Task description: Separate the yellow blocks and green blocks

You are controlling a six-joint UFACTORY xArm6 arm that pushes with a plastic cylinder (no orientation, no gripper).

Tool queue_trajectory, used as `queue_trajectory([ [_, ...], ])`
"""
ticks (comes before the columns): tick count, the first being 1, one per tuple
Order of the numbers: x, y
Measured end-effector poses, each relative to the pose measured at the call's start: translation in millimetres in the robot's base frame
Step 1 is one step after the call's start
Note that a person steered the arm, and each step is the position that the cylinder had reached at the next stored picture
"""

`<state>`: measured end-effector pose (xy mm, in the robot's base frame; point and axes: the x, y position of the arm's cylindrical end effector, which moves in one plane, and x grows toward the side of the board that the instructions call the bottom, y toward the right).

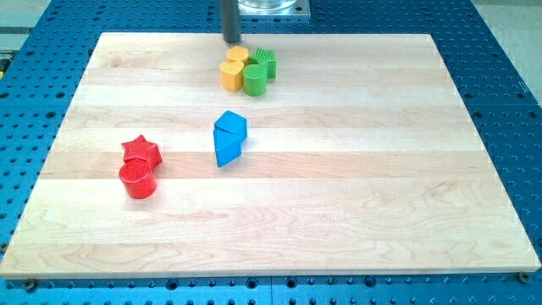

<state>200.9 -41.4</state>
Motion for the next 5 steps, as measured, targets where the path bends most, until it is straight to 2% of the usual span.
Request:
queue_trajectory([
  [1, 7, 18],
  [5, 106, 8],
])
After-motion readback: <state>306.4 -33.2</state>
